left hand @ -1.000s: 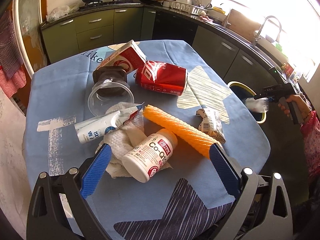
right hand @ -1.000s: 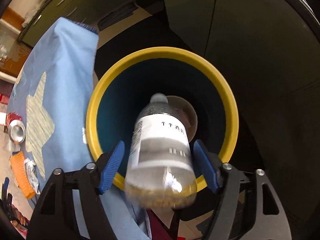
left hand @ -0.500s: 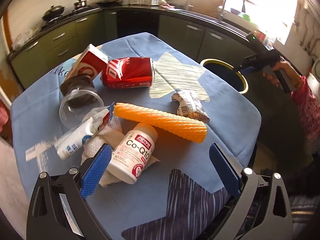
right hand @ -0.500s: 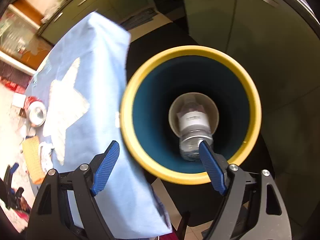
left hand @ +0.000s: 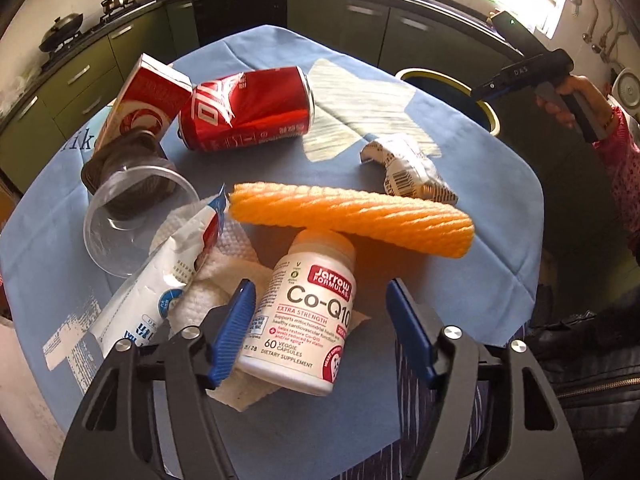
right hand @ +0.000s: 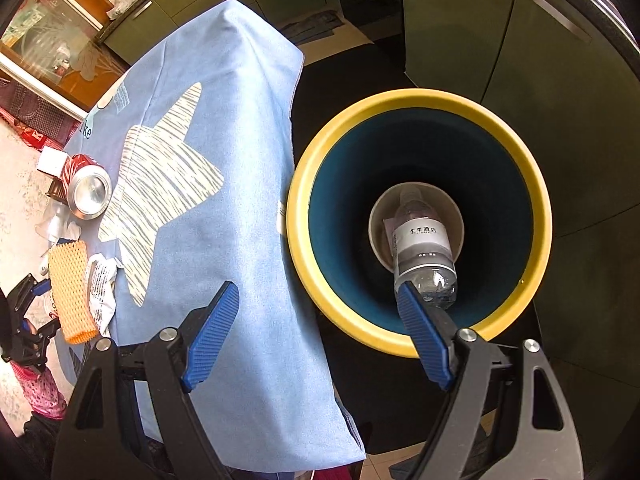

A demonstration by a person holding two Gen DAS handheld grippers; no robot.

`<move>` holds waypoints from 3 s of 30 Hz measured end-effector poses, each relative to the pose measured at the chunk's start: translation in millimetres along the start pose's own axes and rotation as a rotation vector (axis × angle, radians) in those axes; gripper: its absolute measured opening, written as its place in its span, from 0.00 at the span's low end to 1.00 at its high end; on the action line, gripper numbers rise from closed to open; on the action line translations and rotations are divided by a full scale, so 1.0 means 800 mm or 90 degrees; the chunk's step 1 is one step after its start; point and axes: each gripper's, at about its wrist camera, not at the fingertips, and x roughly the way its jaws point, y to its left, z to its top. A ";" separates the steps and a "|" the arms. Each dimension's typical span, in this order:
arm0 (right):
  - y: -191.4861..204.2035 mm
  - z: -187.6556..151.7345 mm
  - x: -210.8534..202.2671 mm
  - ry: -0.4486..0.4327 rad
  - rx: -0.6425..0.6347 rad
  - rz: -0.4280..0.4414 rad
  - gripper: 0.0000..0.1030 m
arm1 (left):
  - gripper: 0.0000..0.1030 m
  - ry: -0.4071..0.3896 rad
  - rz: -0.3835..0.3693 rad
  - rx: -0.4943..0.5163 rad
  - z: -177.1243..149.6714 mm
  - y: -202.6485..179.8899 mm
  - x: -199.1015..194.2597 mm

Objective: Collect trash
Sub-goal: 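Grasp the white pill bottle with the left gripper, then carry the pill bottle over the bin and open the left gripper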

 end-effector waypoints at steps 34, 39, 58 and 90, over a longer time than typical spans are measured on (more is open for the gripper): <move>0.010 -0.015 0.014 0.018 -0.025 0.020 0.75 | 0.46 -0.038 0.087 0.017 -0.010 -0.032 -0.016; 0.008 -0.027 0.010 0.012 -0.024 0.031 0.75 | 0.46 -0.055 0.100 0.028 -0.013 -0.048 -0.054; -0.103 -0.108 -0.059 -0.091 0.084 -0.001 0.75 | 0.46 -0.046 -0.136 0.140 0.267 -0.228 0.060; 0.009 -0.081 -0.019 -0.063 -0.023 0.038 0.75 | 0.83 -0.250 0.111 -0.104 0.167 -0.050 -0.052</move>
